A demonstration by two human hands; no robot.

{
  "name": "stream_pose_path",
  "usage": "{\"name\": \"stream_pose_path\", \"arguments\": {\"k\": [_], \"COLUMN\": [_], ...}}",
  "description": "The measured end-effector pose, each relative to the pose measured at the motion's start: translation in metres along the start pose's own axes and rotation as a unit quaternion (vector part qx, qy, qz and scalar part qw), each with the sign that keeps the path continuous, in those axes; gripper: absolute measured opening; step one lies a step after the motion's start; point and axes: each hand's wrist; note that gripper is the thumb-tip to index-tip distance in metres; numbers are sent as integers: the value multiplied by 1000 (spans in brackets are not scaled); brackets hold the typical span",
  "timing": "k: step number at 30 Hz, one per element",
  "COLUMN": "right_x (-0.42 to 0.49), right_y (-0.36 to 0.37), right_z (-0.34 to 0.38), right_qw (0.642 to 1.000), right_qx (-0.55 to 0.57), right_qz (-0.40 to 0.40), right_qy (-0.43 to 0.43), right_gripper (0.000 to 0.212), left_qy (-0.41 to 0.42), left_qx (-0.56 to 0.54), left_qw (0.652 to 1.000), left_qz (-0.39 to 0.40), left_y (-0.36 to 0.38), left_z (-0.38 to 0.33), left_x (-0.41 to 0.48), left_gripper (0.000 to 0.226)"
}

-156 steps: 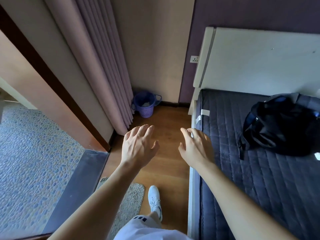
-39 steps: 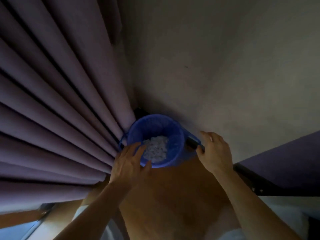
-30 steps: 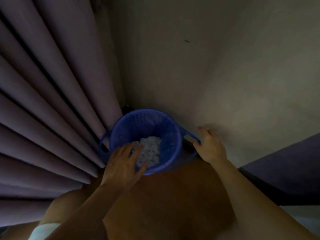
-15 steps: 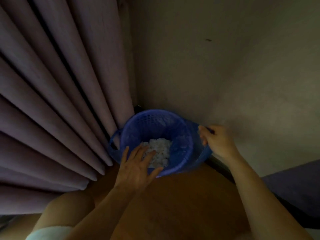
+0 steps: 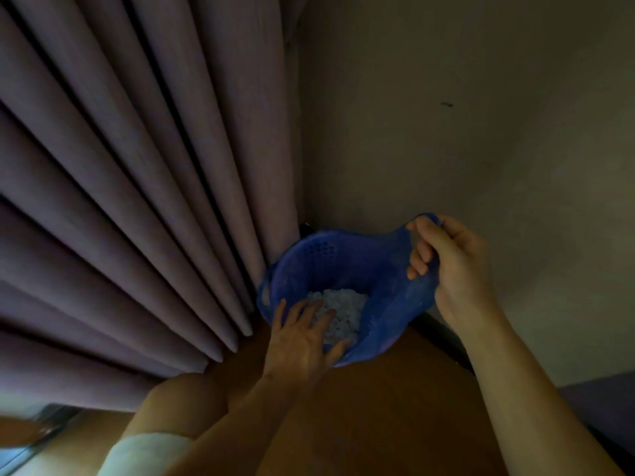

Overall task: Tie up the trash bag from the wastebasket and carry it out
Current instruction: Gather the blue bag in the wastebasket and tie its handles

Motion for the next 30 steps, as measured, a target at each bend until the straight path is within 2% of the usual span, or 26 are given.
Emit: {"name": "stream_pose_path", "arguments": {"k": [2, 4, 8, 10, 12, 14, 17, 21, 23, 27, 30], "right_x": [-2, -3, -8, -11, -14, -17, -22, -23, -21, -17, -15], "right_y": [-1, -4, -12, -14, -16, -17, -15, -14, -15, -11, -5], "right_z": [-4, -10, -16, -17, -16, -17, -16, -13, -12, -9, -7], "right_qw": [1000, 998, 994, 992, 991, 990, 989, 988, 987, 981, 979], "right_qx": [-23, -58, -112, -123, -125, -132, -139, -138, -136, -147, -158], "right_qz": [5, 5, 13, 24, 34, 40, 32, -8, -24, -56, -37], "right_qy": [-3, -7, -18, -25, -23, -21, -34, -65, -83, -111, -127], "right_gripper": [20, 21, 21, 22, 27, 31, 30, 29, 24, 28, 10], "left_qy": [-6, -43, -204, -281, -316, -333, -340, -326, -296, -226, -161], "left_qx": [-38, -86, -194, -254, -320, -360, -379, -387, -374, -411, -453], "left_qw": [999, 991, 944, 915, 887, 867, 857, 853, 866, 866, 861], "left_qz": [-35, -94, -172, -141, -102, -88, -80, -125, -150, -174, -168], "left_y": [-5, -9, -15, -18, -17, -16, -21, -30, -36, -54, -70], "left_z": [4, 15, 42, 48, 53, 59, 62, 55, 54, 46, 41], "left_x": [0, 0, 6, 12, 19, 25, 30, 29, 28, 29, 29], "left_gripper": [66, 55, 47, 56, 63, 56, 31, 32, 28, 29, 28]}}
Point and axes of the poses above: each hand's wrist, its own x-axis towards the middle knuckle, its own y-axis out of the palm, z = x × y
